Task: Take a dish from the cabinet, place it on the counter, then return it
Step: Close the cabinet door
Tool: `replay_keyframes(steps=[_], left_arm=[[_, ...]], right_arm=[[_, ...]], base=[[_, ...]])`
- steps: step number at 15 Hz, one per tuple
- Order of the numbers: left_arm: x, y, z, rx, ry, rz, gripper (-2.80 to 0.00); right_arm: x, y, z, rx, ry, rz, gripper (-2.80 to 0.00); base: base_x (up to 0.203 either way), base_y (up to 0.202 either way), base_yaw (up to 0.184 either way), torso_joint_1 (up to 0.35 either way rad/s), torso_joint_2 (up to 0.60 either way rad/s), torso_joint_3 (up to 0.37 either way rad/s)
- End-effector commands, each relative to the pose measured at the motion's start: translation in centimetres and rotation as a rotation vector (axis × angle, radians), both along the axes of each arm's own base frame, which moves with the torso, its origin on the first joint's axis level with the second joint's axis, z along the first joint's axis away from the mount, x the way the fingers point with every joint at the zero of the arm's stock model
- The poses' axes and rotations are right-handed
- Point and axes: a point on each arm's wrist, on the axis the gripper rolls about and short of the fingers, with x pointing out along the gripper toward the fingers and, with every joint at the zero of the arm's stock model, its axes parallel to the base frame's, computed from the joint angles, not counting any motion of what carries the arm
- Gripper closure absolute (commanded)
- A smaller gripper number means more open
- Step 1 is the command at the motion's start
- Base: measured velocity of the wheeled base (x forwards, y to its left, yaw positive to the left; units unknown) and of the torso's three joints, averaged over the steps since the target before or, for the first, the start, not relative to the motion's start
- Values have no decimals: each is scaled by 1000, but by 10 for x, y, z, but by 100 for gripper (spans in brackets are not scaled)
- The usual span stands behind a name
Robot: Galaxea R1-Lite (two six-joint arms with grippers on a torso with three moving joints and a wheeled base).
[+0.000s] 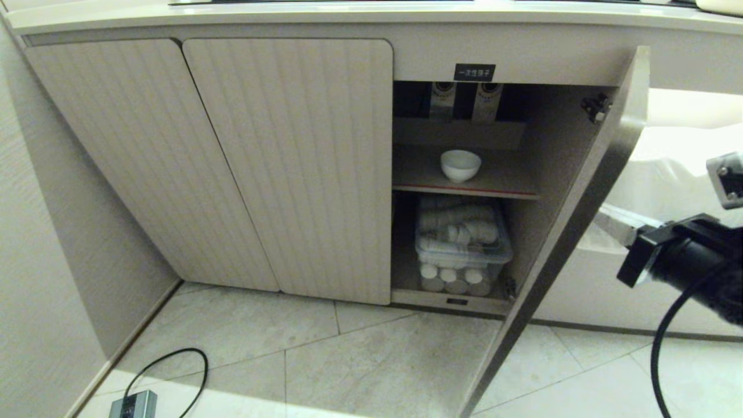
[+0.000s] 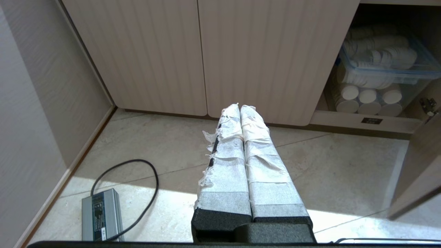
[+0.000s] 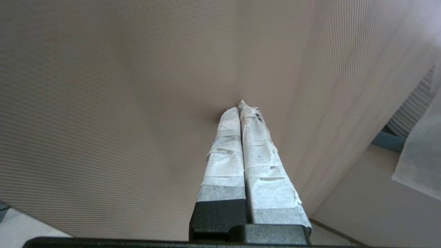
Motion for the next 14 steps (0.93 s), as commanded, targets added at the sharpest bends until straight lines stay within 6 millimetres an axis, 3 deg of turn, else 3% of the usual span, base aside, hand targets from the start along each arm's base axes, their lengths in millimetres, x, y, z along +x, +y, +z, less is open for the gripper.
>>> replay_keyframes(steps=[1,14], left_arm=[[0,0,0,0,0,0,0],[0,0,0,0,0,0,0]], right_arm=[[14,5,-2,-11,15,-1,0],[64,47,-7,-9,-12,-2,0]], base=[[0,0,0,0,0,0],[0,0,0,0,0,0]])
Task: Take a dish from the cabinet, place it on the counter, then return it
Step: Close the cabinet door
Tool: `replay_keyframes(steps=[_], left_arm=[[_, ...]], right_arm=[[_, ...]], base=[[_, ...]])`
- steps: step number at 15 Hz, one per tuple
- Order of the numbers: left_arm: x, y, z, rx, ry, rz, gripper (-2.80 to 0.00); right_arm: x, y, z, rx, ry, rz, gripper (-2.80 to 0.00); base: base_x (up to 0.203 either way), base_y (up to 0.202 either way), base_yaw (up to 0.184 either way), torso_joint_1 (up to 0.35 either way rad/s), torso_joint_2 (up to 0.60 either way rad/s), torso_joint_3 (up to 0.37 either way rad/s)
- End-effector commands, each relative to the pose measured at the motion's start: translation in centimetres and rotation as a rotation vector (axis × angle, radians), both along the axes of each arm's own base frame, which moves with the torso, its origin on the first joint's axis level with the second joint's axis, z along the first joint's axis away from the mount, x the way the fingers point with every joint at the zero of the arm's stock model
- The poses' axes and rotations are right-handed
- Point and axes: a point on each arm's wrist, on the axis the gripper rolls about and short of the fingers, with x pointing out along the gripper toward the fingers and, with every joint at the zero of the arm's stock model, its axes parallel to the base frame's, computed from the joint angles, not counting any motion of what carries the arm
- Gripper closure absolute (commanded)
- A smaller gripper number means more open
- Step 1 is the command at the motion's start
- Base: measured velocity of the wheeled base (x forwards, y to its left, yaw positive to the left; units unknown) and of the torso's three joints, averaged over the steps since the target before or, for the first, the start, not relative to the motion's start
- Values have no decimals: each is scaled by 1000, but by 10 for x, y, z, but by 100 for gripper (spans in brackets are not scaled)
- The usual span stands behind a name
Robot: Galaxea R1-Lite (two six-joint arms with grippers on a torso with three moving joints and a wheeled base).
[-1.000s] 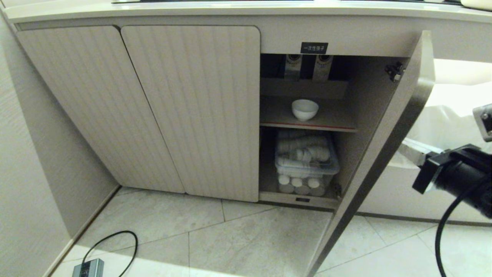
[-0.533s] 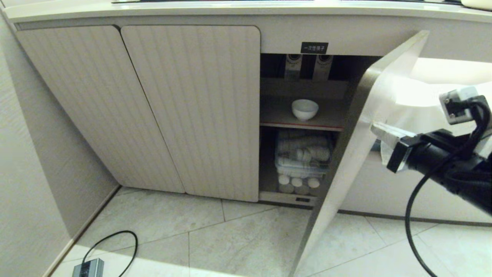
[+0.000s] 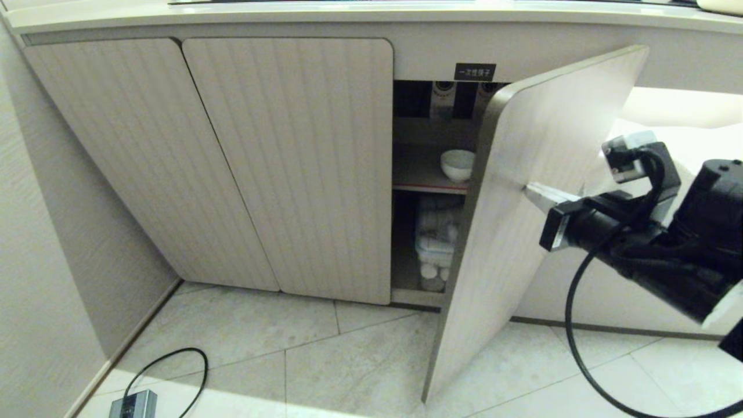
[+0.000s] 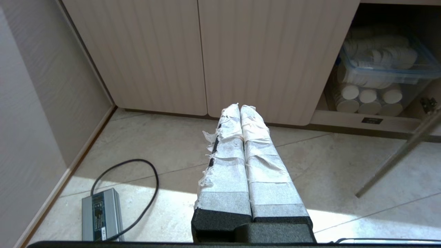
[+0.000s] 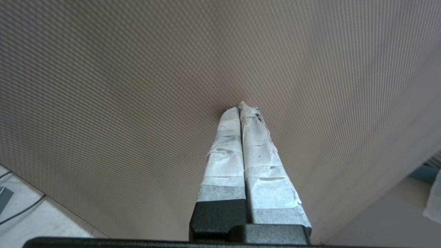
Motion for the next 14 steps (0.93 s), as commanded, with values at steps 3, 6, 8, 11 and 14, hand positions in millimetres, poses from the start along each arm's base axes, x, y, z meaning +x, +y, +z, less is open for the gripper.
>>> replay_keyframes(steps=[3,6,8,11,14], left_arm=[[0,0,0,-1,0,0,0],[0,0,0,-1,0,0,0],[0,0,0,-1,-1,0,0],[0,0,0,-1,-1,0,0],[0,0,0,-1,-2,0,0]], right_arm=[[25,13,-2,1,0,-12,0],[39,26,-3,7,-2,-31,0],[48,32,-4,11,-4,-41,0],[64,40,-3,21,-17,-59,0],[79,47,-8,44,-47,-84,0]], base=[[0,0,0,0,0,0],[0,0,0,0,0,0],[0,0,0,0,0,0],[0,0,0,0,0,0],[0,0,0,0,0,0]])
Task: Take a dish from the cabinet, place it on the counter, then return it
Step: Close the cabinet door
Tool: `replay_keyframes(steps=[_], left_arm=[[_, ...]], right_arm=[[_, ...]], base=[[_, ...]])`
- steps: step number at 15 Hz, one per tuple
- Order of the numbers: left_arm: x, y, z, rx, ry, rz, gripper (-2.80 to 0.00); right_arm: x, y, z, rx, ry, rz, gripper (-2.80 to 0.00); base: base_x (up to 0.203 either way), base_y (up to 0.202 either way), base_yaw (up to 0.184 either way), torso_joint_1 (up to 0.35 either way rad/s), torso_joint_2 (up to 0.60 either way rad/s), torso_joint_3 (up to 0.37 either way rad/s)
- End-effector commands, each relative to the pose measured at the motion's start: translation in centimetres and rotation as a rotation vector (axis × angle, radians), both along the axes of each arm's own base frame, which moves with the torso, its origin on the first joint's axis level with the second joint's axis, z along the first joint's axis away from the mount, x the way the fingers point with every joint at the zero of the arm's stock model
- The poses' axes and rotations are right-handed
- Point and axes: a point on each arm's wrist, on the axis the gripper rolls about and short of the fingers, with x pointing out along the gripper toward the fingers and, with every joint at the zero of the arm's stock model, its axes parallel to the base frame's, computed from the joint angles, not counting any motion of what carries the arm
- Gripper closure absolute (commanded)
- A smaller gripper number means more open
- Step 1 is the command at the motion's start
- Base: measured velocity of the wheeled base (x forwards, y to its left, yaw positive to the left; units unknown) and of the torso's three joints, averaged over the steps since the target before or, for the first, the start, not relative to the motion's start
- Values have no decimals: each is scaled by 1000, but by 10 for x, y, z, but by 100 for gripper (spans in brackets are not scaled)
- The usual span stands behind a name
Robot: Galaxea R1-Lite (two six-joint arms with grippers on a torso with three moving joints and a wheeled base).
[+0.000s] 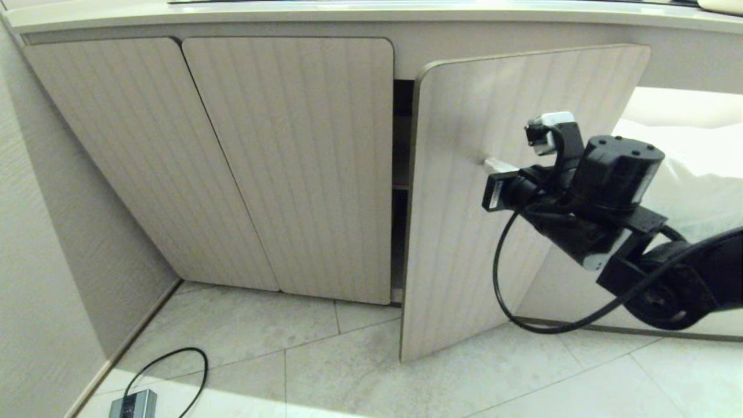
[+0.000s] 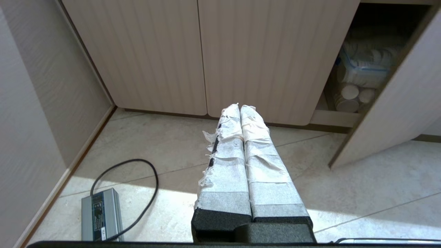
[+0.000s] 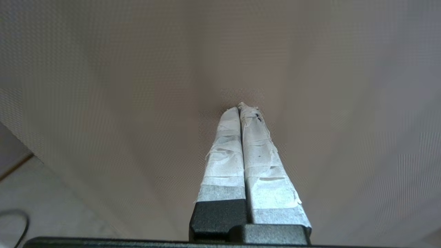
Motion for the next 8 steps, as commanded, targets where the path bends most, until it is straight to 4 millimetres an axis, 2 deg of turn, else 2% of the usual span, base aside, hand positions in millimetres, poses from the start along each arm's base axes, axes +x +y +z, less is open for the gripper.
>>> replay_keyframes(steps=[1,8], left_arm=[[0,0,0,-1,0,0,0],[0,0,0,-1,0,-1,0]], right_arm=[[12,6,-11,0,6,-14,0],[35,17,-15,22,-25,-56,0]], base=[[0,0,0,0,0,0],[0,0,0,0,0,0]])
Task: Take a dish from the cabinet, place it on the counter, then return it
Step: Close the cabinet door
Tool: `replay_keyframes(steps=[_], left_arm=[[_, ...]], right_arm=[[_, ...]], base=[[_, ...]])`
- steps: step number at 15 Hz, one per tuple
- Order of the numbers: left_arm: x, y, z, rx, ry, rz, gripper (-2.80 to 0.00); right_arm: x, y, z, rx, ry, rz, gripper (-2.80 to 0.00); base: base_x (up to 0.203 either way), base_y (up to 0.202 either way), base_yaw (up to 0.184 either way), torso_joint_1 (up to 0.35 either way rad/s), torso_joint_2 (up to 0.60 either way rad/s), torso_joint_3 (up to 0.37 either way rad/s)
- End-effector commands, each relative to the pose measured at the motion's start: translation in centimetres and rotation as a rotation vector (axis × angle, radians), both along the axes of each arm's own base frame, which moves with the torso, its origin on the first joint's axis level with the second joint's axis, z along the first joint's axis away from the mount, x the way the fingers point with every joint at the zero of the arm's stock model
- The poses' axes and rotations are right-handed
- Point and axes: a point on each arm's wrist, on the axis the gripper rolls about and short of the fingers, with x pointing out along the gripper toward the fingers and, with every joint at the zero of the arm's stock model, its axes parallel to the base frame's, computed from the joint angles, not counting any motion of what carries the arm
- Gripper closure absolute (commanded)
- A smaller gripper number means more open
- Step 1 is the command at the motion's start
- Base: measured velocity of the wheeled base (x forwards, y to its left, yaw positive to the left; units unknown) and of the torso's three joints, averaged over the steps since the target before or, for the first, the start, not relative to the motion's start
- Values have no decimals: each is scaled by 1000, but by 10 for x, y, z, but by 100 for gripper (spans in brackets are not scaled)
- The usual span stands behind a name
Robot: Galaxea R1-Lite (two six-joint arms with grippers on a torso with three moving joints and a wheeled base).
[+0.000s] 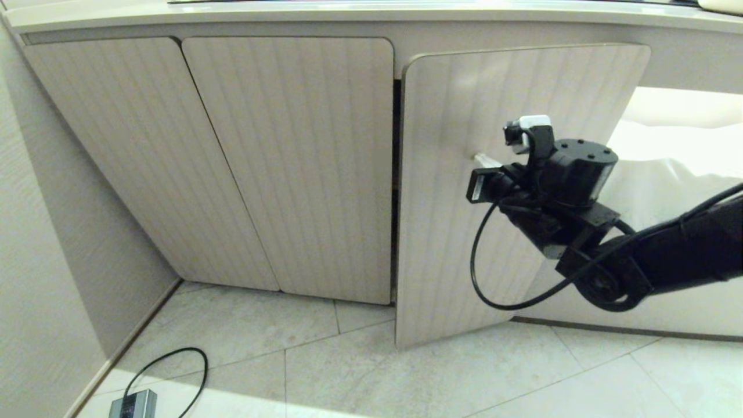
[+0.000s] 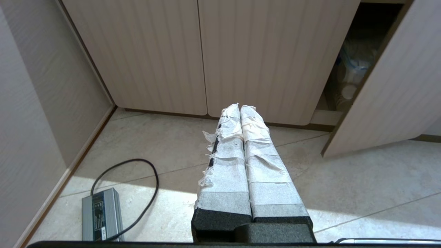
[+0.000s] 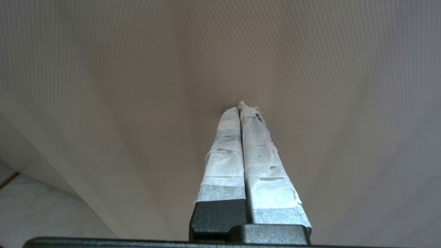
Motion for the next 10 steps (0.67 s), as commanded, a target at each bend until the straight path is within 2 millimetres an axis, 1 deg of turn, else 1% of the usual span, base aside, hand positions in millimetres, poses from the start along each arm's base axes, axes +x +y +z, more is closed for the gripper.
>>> replay_keyframes(steps=[1,3,6,10], left_arm=[[0,0,0,-1,0,1,0],[0,0,0,-1,-2,1,0],[0,0,0,-1,-1,1,0],[0,0,0,-1,0,1,0]], right_arm=[[6,3,-6,-4,6,-1,0],[10,5,-9,7,-12,-10,0],[17,8,-6,23,-37,-18,0],[19,10,-9,17,-37,-20,0]], base=[[0,0,0,0,0,0],[0,0,0,0,0,0],[0,0,0,0,0,0],[0,0,0,0,0,0]])
